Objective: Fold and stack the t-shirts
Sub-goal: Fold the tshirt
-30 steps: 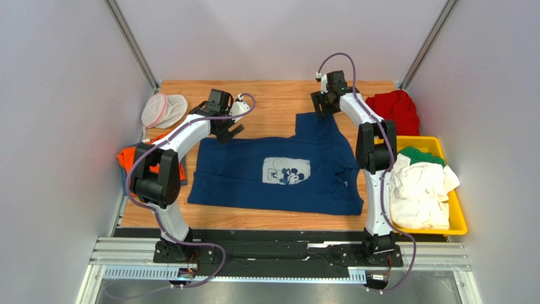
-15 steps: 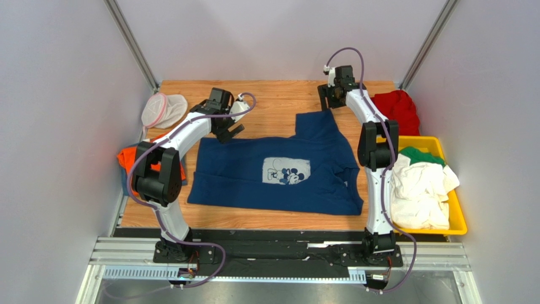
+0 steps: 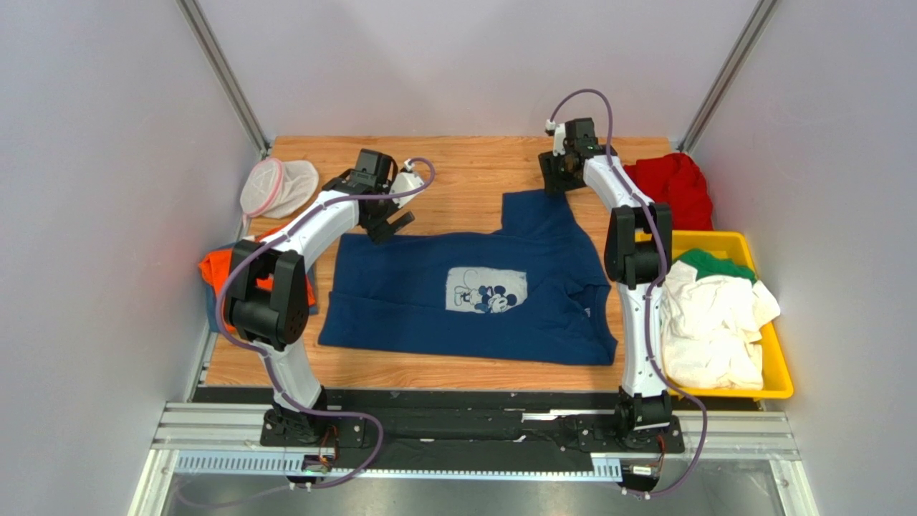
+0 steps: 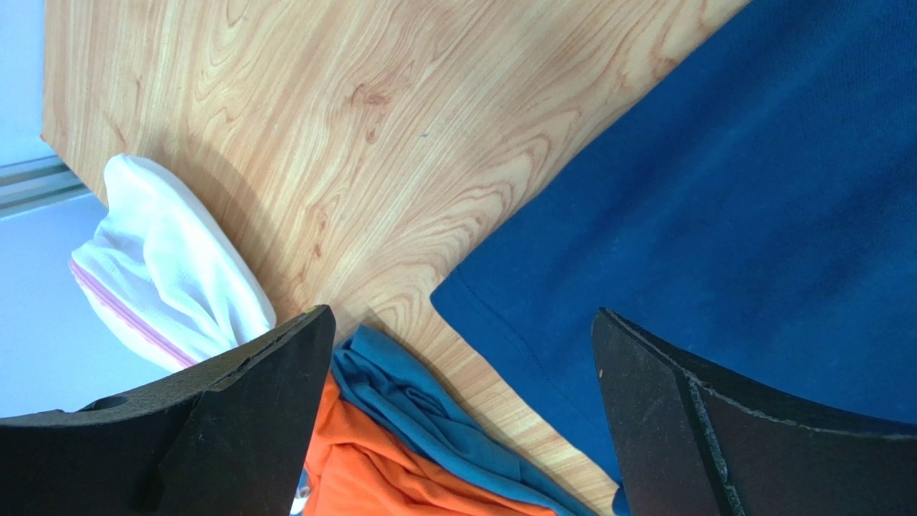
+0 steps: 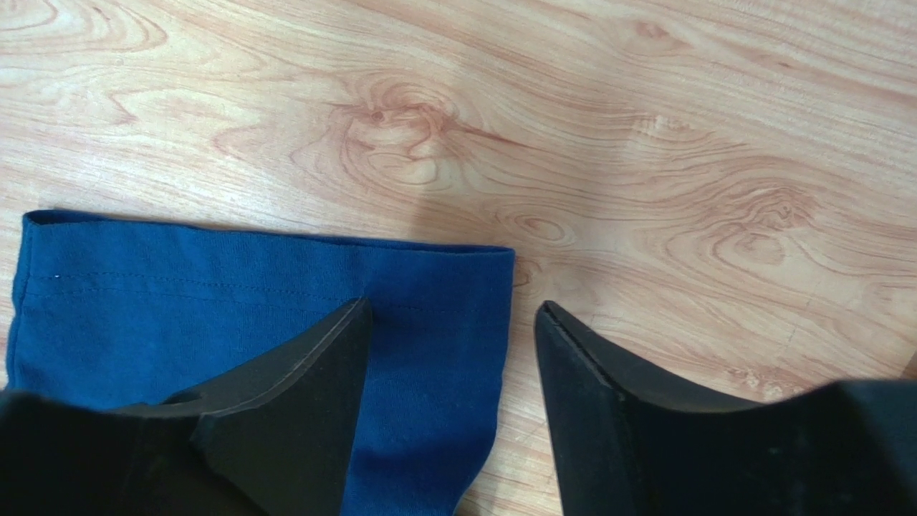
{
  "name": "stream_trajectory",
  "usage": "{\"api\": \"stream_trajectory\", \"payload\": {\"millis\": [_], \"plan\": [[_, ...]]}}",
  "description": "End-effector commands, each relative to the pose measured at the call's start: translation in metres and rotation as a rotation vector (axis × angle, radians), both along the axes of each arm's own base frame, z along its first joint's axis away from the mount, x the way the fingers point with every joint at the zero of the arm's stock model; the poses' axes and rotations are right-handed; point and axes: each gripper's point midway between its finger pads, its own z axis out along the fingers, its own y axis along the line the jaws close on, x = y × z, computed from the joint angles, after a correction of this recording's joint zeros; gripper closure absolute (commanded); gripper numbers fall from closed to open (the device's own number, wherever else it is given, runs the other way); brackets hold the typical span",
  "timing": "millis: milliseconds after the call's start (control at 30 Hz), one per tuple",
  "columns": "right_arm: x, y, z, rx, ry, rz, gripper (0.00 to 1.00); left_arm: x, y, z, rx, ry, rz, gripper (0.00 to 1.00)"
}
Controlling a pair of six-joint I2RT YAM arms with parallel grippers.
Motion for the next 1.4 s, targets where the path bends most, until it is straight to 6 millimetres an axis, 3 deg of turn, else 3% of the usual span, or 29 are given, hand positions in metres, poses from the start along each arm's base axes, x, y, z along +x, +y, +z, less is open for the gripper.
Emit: {"api": "stream_trajectory", "payload": {"millis": [0,467,700,1033,1167,1367], "plan": [[0.009,0.004,0.010,0.025,-0.031,0.007,0.41,0.004,0.002,0.003,0.008,-0.014,-0.009,0.02],[-0.005,0.007,-0.001,0.032,0.012,0.035,0.73,-0.005,0.009,-0.001,0.037,-0.015,-0.012,0.03],[-0.009,0.006,0.005,0.026,0.004,0.039,1.00,-0.007,0.017,-0.003,0.042,-0.020,0.000,0.03],[-0.022,0.009,0.028,0.037,-0.013,0.075,1.00,0.016,0.037,-0.010,-0.059,0.038,0.061,0.06],[-0.031,0.009,0.039,0.048,-0.016,0.087,1.00,0.018,0.034,-0.031,-0.123,0.139,0.062,0.08],[-0.041,0.009,0.056,0.048,-0.030,0.095,1.00,0.020,0.034,-0.046,-0.203,0.232,0.064,0.12]]}}
